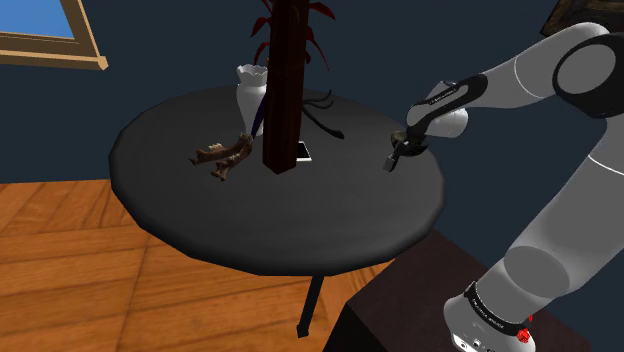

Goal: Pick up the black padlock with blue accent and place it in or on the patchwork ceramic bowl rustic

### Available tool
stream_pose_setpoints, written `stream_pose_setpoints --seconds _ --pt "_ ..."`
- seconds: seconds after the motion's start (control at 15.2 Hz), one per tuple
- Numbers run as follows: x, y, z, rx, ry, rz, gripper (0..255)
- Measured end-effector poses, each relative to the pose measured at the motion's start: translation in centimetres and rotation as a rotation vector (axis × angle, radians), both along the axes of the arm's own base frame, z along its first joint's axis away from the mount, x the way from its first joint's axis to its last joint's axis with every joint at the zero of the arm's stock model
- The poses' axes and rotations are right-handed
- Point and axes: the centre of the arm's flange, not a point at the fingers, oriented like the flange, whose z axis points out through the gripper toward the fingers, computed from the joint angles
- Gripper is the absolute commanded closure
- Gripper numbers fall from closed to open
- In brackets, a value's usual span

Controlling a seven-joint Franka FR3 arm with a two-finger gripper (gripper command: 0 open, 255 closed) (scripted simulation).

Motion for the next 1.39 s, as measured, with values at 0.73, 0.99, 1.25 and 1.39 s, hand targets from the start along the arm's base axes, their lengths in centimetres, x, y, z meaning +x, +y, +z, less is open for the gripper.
stream_pose_setpoints --seconds 0.73,0.99,1.25,1.39 --pt "0.9 -0.8 -3.2 -0.002 -0.003 0.000 0" --pt "0.9 -0.8 -3.2 -0.002 -0.003 0.000 255" --pt "0.9 -0.8 -3.1 -0.003 -0.005 0.001 255" --pt "1.0 -0.7 -3.1 -0.002 -0.005 0.001 255"
